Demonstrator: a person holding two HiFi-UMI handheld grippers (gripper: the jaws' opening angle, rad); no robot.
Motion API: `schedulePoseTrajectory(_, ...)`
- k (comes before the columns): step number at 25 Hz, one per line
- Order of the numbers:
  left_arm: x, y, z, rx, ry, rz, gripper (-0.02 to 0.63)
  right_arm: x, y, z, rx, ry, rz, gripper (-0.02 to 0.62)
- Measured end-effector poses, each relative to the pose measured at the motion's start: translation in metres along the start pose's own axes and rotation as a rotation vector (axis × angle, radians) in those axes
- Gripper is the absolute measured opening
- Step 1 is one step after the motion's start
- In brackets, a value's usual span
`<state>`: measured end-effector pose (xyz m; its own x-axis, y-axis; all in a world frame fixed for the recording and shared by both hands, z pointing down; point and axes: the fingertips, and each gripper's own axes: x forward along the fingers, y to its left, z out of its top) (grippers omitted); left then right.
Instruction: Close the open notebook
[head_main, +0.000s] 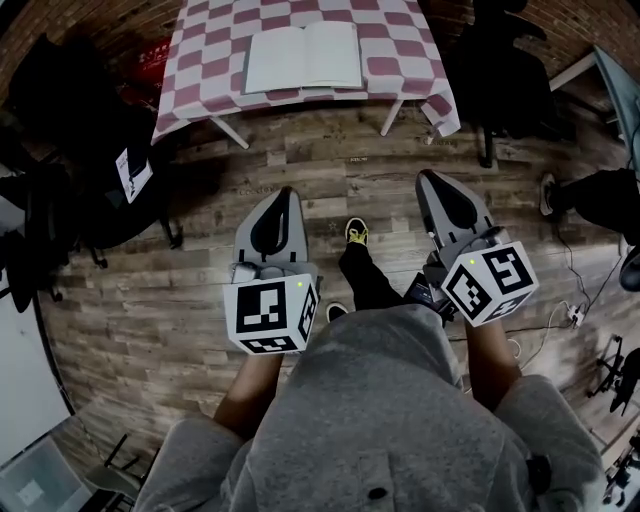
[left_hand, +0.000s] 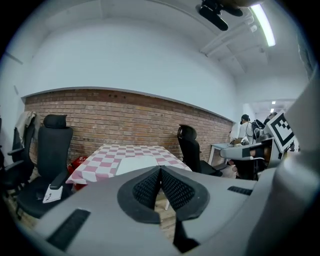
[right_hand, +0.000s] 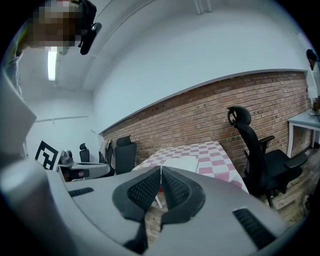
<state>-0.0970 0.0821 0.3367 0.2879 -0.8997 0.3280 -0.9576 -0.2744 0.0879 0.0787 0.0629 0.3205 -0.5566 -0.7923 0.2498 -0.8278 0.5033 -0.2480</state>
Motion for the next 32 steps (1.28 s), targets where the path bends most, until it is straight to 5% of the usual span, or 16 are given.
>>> schedulePoseTrajectory(32, 0.138, 0.027, 0.071, 0.011, 0.01, 0.109, 0.009, 0.135, -0.086, 0.066, 0.071, 0.008, 0.144, 0.026)
